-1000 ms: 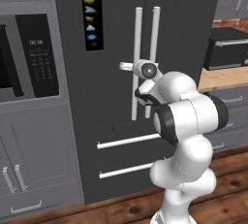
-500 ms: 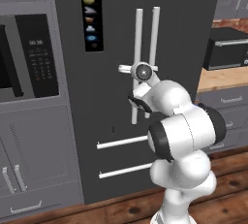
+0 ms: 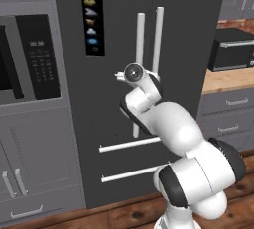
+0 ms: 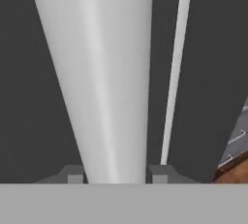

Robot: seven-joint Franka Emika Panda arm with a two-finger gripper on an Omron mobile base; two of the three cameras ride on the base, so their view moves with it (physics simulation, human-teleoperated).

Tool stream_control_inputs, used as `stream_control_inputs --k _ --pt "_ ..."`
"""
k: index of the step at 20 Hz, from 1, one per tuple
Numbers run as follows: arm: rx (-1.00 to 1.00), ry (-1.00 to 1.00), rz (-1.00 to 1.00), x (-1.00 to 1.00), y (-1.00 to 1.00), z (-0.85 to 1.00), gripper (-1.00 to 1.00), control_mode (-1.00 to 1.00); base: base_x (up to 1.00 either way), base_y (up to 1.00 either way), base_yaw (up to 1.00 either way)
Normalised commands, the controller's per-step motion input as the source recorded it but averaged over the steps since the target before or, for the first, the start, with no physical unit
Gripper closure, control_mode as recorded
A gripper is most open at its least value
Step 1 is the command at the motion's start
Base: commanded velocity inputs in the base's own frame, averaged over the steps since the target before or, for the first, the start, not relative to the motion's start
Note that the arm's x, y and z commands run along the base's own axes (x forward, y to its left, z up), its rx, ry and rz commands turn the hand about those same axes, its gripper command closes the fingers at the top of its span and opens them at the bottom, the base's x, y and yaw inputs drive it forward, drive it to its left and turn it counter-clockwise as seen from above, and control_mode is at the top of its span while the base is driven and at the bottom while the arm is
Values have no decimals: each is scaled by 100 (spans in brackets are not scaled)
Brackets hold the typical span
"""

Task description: Retrieve the fish from the fridge and place it on the saucepan with marinade on the stove.

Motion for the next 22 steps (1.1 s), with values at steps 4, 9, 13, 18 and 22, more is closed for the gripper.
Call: stream_control_inputs --k 4,9,13,18,22 --pt "-3 0 -11 -64 43 -14 100 -100 0 0 0" --pt "-12 1 -20 -25 72 -3 100 -100 0 0 0" --pt "-11 2 -22 -5 76 -6 100 -100 0 0 0" --pt "-11 2 -24 -7 85 -13 -100 -100 0 0 0" --pt "-9 3 -21 -4 71 -11 -100 -100 0 0 0"
